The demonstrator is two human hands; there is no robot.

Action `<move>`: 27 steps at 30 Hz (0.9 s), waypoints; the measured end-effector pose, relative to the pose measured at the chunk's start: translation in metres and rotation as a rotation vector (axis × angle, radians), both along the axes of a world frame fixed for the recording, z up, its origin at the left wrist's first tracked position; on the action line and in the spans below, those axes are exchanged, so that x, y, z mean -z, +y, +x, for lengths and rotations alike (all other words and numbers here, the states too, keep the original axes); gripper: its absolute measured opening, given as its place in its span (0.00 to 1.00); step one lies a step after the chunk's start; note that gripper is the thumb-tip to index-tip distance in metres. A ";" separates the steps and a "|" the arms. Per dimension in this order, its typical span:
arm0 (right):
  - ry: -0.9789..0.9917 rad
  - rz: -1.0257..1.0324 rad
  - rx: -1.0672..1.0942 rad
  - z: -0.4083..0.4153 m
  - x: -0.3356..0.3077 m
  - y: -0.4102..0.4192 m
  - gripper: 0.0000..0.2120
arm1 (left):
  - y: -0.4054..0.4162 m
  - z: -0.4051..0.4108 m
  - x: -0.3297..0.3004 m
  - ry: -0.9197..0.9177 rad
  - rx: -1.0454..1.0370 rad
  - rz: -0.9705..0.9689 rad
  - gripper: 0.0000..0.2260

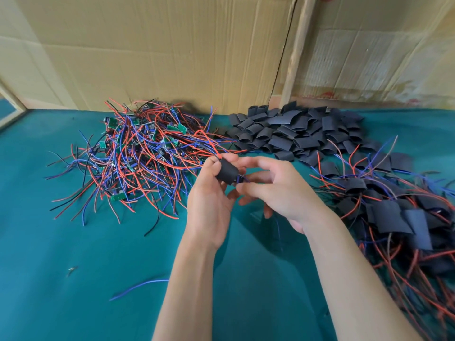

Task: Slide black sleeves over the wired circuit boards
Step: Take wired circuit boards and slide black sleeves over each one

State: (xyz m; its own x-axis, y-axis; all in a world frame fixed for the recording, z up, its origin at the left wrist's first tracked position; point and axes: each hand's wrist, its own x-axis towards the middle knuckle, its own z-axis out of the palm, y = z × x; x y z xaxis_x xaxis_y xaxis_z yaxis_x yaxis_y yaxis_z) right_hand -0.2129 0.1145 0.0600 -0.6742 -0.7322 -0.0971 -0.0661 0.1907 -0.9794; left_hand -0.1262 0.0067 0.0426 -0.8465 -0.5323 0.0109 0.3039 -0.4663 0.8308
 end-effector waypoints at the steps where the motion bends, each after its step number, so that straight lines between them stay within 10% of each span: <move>1: -0.004 -0.015 -0.002 0.000 -0.001 0.001 0.16 | 0.000 -0.001 0.001 -0.008 -0.020 0.000 0.12; 16: -0.137 -0.233 0.092 -0.003 -0.005 0.002 0.10 | -0.001 0.000 0.002 0.096 0.122 0.347 0.13; 27: -0.087 -0.107 -0.025 -0.003 -0.006 0.007 0.12 | 0.001 -0.002 0.001 -0.021 0.081 0.174 0.12</move>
State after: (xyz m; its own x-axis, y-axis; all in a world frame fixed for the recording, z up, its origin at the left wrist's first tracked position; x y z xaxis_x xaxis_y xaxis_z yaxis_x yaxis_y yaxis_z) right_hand -0.2159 0.1214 0.0659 -0.6484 -0.7576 -0.0748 0.0164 0.0843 -0.9963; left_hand -0.1284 0.0081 0.0414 -0.8859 -0.4544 -0.0933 0.2428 -0.6256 0.7414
